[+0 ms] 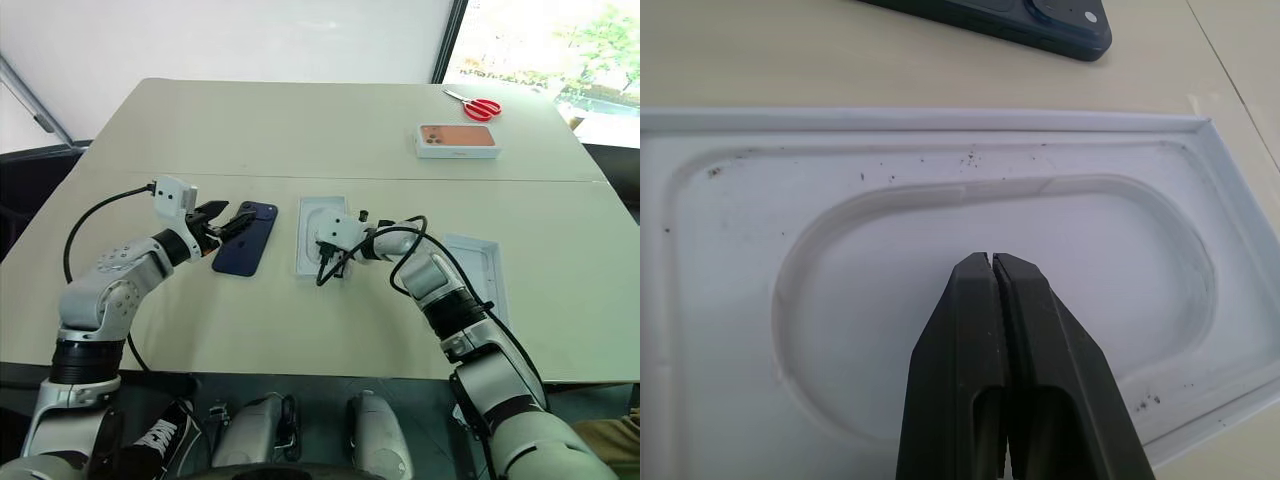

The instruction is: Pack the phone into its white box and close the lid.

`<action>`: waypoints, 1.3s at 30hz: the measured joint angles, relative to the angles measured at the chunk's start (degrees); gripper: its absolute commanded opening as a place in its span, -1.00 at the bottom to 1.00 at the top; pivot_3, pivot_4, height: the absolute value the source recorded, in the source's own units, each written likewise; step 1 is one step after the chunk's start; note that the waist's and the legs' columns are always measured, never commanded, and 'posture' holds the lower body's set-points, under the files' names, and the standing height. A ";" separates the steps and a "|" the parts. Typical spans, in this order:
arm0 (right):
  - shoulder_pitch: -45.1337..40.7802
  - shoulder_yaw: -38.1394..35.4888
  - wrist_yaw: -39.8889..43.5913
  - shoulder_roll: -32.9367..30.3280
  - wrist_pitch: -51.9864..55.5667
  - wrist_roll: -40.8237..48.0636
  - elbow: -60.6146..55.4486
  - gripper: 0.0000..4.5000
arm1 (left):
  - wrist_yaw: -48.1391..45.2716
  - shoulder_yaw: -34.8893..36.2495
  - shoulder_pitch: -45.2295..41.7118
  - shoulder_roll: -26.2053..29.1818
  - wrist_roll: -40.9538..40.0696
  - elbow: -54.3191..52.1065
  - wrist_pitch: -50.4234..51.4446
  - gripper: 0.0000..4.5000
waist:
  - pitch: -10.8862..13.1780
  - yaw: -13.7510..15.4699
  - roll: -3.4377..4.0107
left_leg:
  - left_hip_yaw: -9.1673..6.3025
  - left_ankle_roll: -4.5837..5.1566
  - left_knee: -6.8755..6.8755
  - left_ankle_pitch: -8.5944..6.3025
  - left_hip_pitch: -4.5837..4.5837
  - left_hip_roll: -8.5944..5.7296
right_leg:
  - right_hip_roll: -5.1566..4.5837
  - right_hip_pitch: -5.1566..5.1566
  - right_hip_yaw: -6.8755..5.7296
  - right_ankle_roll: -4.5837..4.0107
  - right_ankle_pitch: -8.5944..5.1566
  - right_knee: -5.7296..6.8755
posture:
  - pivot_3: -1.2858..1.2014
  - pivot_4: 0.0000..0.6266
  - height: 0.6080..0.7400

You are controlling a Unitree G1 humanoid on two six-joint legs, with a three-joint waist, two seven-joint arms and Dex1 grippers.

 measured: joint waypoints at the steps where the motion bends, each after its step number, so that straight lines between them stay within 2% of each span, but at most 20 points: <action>1: 0.00 -0.01 0.06 0.00 0.02 -0.06 0.00 -0.96 | -0.01 -0.01 0.00 -0.01 0.27 0.01 -0.05 0.76 | 0.00 0.01 0.00 | 0.00 0.00 0.00 0.00 0.00 0.00 | 0.01 0.00 0.00 0.00 0.00 0.00 | 0.03 -0.52 1.00; 7: 0.42 -0.85 0.07 0.88 1.25 0.57 -0.63 -0.96 | -0.06 -0.03 -0.06 -0.22 1.50 0.06 -0.84 0.76 | 0.00 0.04 0.00 | 0.00 0.00 0.00 0.01 0.00 0.00 | 0.02 0.02 -0.01 0.02 0.01 0.00 | 0.03 -0.52 1.00; 11: 0.15 -3.95 -0.69 2.90 3.52 3.63 -0.93 -0.96 | -0.32 -0.59 -0.19 -0.90 1.75 0.08 -0.84 0.76 | 0.00 0.07 0.00 | 0.00 0.00 0.01 0.02 -0.01 0.00 | 0.04 0.02 -0.01 0.03 0.01 0.01 | 0.03 -0.52 1.00; 14: -0.40 -3.28 -0.30 0.29 1.32 1.81 -0.88 -0.96 | -0.82 -0.79 -0.19 -0.97 2.47 0.26 -0.99 0.76 | 0.00 0.28 0.00 | 0.00 0.01 0.02 0.01 -0.01 -0.03 | 0.03 0.03 -0.02 0.03 0.01 -0.01 | 0.03 -0.52 1.00; 20: -0.61 -6.18 -0.04 -0.22 1.72 4.04 -0.51 -0.96 | -1.29 -2.25 -1.27 -1.69 3.82 1.55 -0.99 0.76 | 0.00 0.18 0.00 | 0.01 0.01 0.02 0.03 -0.01 0.01 | 0.11 0.03 -0.02 0.04 0.01 0.00 | 0.03 -0.52 1.00; 27: -2.62 -10.84 -0.01 -7.57 0.00 4.68 5.20 -0.96 | 0.07 -5.16 -2.94 -5.60 5.59 4.07 -0.74 0.76 | 0.01 0.19 -0.01 | 0.02 0.10 0.12 -0.02 -0.02 0.03 | 0.15 0.09 -0.02 0.05 0.00 -0.01 | 0.03 -0.52 1.00; 32: -1.63 -10.87 -0.07 -6.80 -0.44 4.82 4.95 -0.96 | 0.25 -6.81 -4.03 -7.95 6.32 4.85 -0.44 0.76 | 0.01 -0.03 0.00 | 0.03 -0.03 0.12 0.06 0.00 0.24 | 0.41 0.08 -0.01 0.05 0.01 0.03 | 0.03 -0.52 1.00; 39: -1.55 -11.15 -0.51 -4.76 0.20 5.76 2.50 -0.96 | -0.07 -4.85 -4.35 -6.73 5.79 4.92 0.71 0.76 | 0.01 0.24 -0.01 | 0.02 -0.04 0.13 0.06 0.00 0.23 | 0.40 0.08 -0.01 0.05 0.01 0.03 | 0.03 -0.52 1.00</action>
